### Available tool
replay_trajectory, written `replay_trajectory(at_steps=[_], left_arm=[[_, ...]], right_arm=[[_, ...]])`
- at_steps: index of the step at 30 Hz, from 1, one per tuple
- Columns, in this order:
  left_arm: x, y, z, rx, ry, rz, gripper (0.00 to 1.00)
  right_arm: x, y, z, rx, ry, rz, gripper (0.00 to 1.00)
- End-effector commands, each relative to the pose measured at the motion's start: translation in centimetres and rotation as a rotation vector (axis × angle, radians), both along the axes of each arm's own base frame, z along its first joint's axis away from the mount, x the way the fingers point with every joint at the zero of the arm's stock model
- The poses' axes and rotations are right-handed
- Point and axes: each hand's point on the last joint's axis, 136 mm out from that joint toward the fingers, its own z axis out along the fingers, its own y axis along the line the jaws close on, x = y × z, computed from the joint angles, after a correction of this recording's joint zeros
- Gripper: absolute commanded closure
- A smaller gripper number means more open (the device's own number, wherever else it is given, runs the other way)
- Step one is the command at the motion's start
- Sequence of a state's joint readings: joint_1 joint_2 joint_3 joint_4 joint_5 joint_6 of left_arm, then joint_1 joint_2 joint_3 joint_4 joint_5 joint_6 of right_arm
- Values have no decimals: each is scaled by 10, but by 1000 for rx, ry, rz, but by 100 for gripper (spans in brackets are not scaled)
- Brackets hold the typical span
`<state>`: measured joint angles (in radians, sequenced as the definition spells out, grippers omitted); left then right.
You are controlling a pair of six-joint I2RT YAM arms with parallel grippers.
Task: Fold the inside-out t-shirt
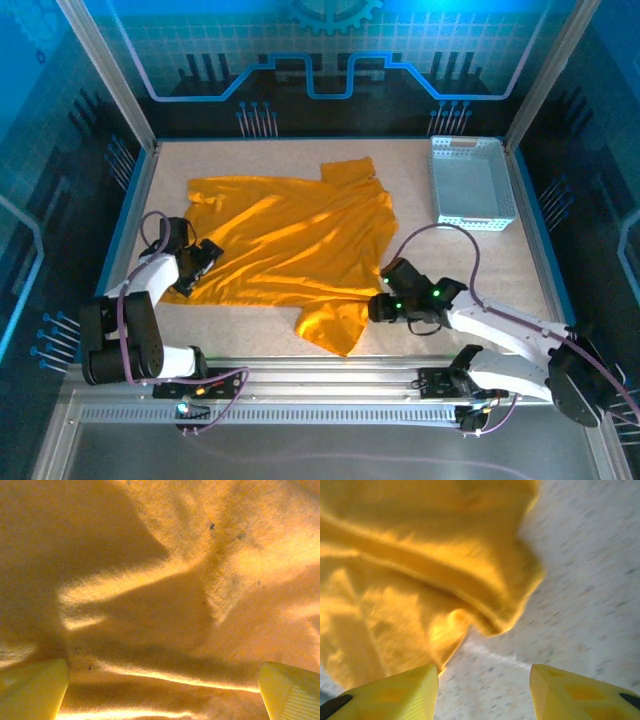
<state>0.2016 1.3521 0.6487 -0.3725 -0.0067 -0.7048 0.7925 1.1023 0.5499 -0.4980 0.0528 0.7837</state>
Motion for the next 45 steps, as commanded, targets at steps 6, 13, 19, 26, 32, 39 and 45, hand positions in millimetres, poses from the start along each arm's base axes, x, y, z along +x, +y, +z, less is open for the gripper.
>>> replay_trajectory(at_steps=[6,13,19,26,32,39,45], left_arm=[[-10,-4,-5,39,40,-34,3],[-14,-10,-12,45,52,-49,3],[-16,-14,-12,51,56,-56,3],[-27,-32,-11,61,60,-98,3],[-27,-80,1,41,34,-202,2],[-28,-50,40,146,-7,-128,1],[-49,14,50,183,-2,69,1]], right_arm=[[-15,39,-21,-37,47,-15,46],[-24,52,-35,-105,87,-7,51],[-24,51,-45,-173,106,-9,64],[-22,-24,-54,-408,134,-122,72],[-3,-68,-51,-272,145,-238,72],[24,-79,-13,-247,61,-301,70],[-6,-44,-5,-180,69,-194,56]])
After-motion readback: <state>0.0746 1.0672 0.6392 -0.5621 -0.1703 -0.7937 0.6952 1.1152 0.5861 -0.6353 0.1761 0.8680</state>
